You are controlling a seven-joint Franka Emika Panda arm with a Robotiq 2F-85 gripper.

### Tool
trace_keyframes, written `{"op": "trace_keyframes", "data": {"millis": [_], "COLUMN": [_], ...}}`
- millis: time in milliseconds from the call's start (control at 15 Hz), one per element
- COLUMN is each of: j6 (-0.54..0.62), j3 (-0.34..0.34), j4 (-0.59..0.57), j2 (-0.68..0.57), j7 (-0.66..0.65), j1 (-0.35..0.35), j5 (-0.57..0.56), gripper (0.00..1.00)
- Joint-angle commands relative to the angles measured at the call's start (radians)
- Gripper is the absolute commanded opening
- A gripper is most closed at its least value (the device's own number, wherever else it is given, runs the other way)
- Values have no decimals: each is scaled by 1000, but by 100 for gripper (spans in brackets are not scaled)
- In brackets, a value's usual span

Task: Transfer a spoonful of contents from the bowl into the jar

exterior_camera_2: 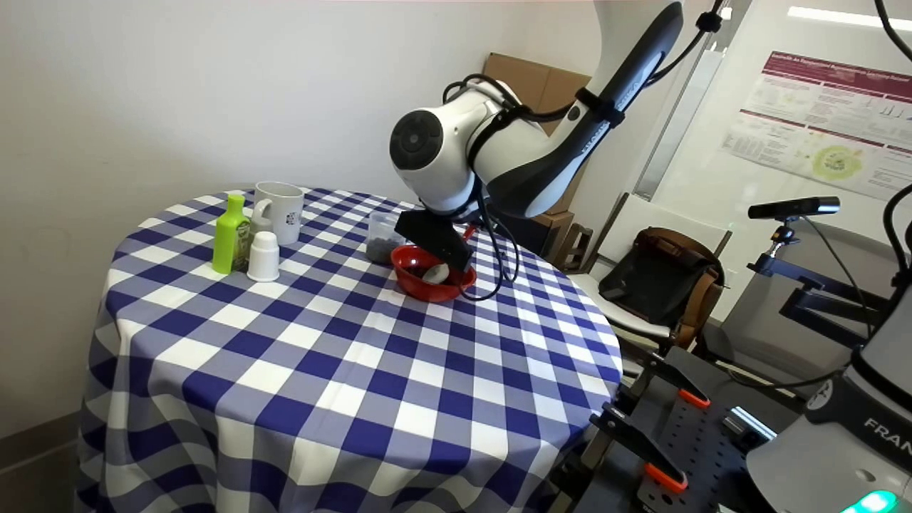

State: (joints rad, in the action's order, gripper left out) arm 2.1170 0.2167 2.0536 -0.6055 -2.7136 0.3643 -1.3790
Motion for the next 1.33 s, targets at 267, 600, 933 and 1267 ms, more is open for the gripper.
{"op": "trace_keyframes", "data": {"millis": [267, 600, 933, 1267], "j6": [-10, 1, 14, 35], "j3": [63, 74, 70, 57], "j4": [-12, -3, 1, 9], "j2": [-50, -51, -50, -55], "j7": [-32, -32, -32, -32], "j1": [65, 82, 82, 62], "j5": [16, 39, 67, 127], "gripper": [5, 5, 5, 5]}}
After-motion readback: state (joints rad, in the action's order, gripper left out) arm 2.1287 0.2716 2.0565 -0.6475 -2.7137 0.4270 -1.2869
